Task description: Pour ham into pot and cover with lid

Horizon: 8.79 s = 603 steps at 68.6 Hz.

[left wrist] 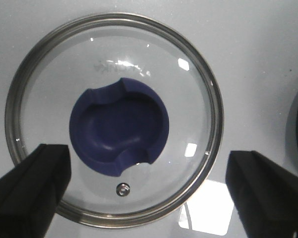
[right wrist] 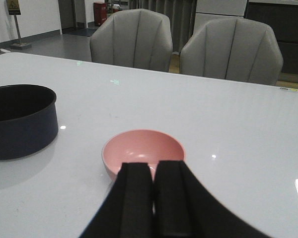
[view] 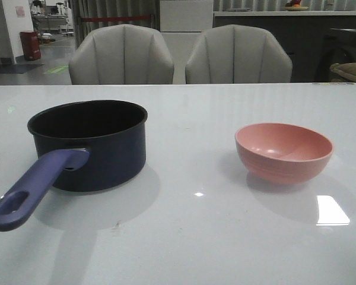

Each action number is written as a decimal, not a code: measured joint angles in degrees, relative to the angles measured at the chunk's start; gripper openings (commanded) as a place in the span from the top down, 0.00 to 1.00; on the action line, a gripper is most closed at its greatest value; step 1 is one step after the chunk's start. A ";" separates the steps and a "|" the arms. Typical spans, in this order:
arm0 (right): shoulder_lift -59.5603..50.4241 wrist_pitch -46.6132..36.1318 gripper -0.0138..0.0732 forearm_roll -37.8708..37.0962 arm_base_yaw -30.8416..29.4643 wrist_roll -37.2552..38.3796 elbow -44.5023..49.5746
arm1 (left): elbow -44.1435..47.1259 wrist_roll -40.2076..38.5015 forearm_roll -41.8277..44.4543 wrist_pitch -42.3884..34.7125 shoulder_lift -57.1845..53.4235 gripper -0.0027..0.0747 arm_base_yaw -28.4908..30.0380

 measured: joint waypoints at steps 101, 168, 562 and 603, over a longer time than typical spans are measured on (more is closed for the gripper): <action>0.00 -0.09 0.66 0.00 0.00 0.00 0.00 | -7.84 -1.44 3.30 0.77 11.53 0.62 1.07; 0.00 -0.09 0.66 0.00 0.00 0.00 0.00 | -25.72 3.32 3.09 9.42 4.83 0.62 -21.98; 0.00 -0.09 0.66 0.00 0.00 0.00 0.00 | 38.99 5.12 3.16 -13.59 -89.78 0.82 -28.71; 0.00 -0.09 0.66 0.00 0.00 0.00 0.00 | 41.05 5.12 3.63 -14.38 -89.81 0.82 -28.71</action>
